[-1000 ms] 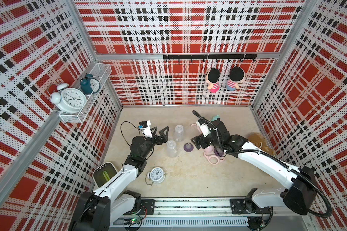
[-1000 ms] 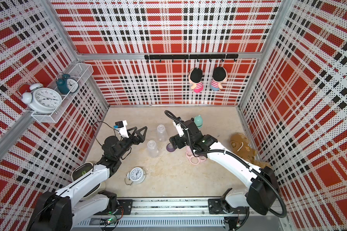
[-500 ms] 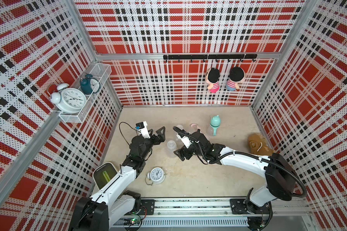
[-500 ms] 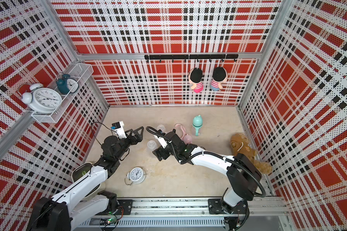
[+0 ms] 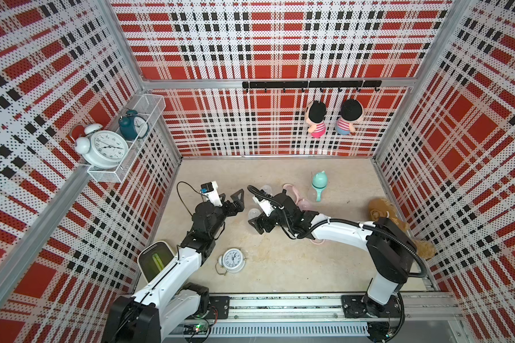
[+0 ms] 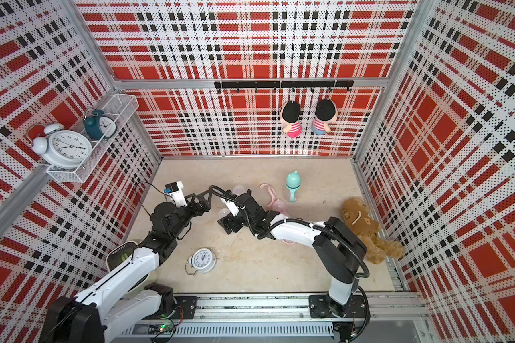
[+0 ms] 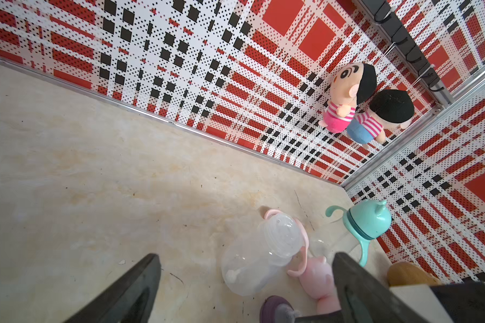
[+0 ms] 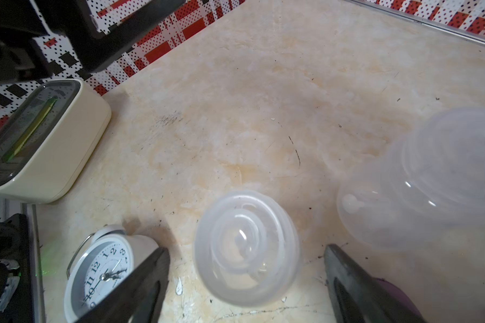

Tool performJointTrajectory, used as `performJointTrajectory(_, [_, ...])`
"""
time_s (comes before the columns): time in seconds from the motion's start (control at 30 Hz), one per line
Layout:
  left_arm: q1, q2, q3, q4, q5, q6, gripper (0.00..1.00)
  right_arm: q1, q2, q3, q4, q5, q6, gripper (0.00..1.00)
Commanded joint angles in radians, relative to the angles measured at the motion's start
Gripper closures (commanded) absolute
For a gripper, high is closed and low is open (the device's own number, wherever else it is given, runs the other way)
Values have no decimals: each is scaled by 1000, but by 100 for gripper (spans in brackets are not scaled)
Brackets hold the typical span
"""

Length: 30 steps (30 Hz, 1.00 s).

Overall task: Assemble the baby bottles
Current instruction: Pick up the baby bottle from the center of the board.

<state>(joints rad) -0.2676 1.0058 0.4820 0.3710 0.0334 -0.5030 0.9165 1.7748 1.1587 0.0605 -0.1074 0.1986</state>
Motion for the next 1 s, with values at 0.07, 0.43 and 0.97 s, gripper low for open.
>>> performJointTrajectory(0.07, [10,-15,17,-1,-7,20,2,11,61,46,31,-5,-22,16])
performJointTrajectory(0.43, [10,-3,18,12,30,31,2,18,118,65,42,21,-24,30])
performJointTrajectory(0.97, [2,8,-6,89,144,77,2,18,11,36,5,56,-20,47])
